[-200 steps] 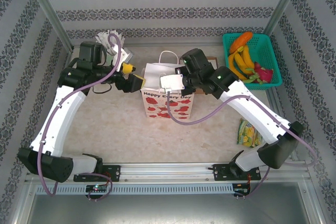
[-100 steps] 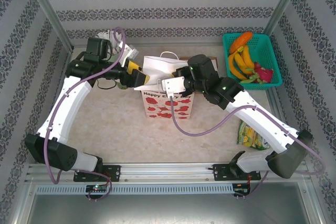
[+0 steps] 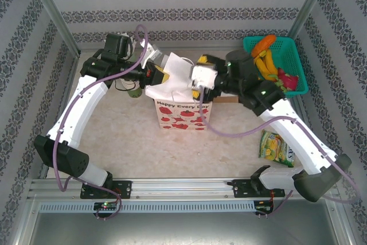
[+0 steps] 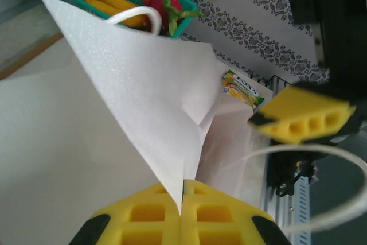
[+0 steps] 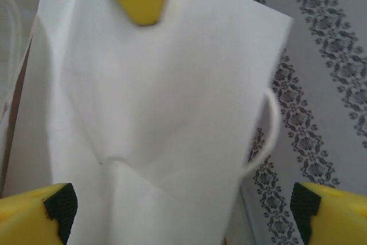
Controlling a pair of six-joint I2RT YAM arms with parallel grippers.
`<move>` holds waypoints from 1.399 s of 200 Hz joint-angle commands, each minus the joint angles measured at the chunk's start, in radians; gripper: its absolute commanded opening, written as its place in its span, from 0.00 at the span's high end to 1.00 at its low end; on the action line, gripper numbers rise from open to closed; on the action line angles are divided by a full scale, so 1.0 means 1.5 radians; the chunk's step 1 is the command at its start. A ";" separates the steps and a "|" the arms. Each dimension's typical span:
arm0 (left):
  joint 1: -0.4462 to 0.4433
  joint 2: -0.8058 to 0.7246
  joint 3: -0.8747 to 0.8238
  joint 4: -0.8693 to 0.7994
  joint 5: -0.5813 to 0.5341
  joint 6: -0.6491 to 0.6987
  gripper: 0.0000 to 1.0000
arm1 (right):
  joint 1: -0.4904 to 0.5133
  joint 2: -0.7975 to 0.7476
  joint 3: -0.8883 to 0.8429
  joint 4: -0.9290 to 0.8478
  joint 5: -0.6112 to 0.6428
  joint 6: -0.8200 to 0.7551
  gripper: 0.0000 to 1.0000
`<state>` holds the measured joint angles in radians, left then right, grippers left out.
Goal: Pack the takeout coffee
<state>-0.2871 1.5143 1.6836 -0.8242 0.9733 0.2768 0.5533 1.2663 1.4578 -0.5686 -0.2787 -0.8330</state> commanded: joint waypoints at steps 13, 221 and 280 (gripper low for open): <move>-0.004 -0.001 0.033 0.008 0.060 0.103 0.98 | -0.057 0.016 0.056 -0.045 -0.138 0.199 0.03; -0.028 -0.080 -0.053 0.113 0.010 0.190 0.33 | -0.085 0.124 0.206 -0.242 -0.241 0.128 0.99; -0.026 -0.231 -0.238 0.406 -0.449 -0.166 0.00 | -0.034 0.204 0.254 -0.379 -0.150 0.081 1.00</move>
<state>-0.3210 1.2106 1.3388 -0.4217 0.7128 0.3229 0.4530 1.5066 1.7992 -1.0275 -0.5701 -0.6636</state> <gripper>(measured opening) 0.997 0.066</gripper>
